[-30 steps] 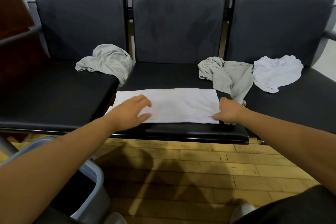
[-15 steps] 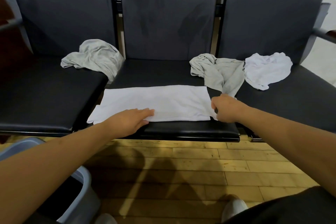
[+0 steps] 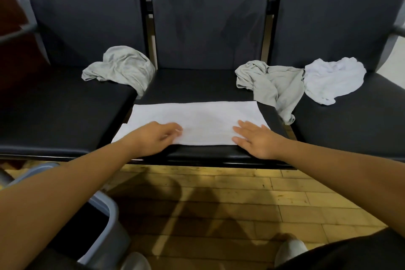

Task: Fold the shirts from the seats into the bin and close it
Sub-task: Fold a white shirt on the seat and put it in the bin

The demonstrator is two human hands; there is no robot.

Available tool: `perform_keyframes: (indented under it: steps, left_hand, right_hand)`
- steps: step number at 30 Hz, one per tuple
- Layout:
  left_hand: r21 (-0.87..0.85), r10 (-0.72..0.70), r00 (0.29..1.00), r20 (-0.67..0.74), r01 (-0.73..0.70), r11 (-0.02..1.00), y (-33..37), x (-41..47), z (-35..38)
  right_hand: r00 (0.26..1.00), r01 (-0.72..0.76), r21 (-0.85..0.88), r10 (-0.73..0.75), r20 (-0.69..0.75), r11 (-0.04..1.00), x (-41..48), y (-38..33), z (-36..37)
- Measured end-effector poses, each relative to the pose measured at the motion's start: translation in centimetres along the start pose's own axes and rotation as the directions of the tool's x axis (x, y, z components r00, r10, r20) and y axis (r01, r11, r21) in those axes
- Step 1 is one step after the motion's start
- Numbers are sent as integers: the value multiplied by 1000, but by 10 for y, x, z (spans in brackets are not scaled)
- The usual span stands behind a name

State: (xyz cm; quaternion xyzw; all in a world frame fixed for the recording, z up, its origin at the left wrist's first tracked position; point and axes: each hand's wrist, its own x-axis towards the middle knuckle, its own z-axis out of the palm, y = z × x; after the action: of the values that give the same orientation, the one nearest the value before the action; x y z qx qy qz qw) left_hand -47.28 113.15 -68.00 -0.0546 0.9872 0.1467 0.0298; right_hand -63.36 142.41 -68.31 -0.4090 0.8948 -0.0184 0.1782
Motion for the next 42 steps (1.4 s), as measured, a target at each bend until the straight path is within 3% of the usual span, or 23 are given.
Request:
perform_keyframes:
  steps: [2,5,9,13,18,22,27,31,33,36,39,42]
  left_hand:
    - [-153,-125,976,-178,98,983,-10,0,-5]
    - [-188,-362,858,-365,313,931,-29,5,-6]
    - [-348,-690,690,-218,606,715,-45,11,-6]
    - [-239,-721,691,-55,692,682,-50,16,10]
    - [-237,-722,686,-95,688,686,-46,19,10]
    - [-230,-710,672,-209,672,704,-48,19,2]
    - [-385,-725,687,-46,657,648,-42,18,-15]
    - [-520,-730,683,-20,616,591,-42,12,-27]
    - [-651,-736,676,17,566,505,-42,9,-31]
    - [-851,-718,677,163,465,245,-36,-2,-39]
    - [-937,-573,786,234,339,83,-28,-9,-53]
    - [-972,-526,824,208,234,-18,-11,-10,-70]
  right_hand:
    - [998,-10,32,11,-57,999,5,-7,-6]
    - [971,-1,48,12,-237,999,17,-21,-8]
    - [958,10,57,6,-287,998,37,-40,-1]
    - [953,-37,21,41,-300,999,55,-49,5]
    - [982,-102,4,101,-159,995,63,-32,18]
    - [984,-102,-23,97,-146,995,60,-29,17]
    - [989,-86,-22,83,-123,996,58,-28,15]
    - [992,-33,37,37,-122,999,51,-25,11]
    - [992,-1,32,5,-127,999,49,-22,10]
    - [995,7,-15,-9,-95,1000,51,-27,12]
    - [997,21,-27,-23,-77,999,55,-43,15]
    - [998,11,33,-10,-54,999,62,-69,17]
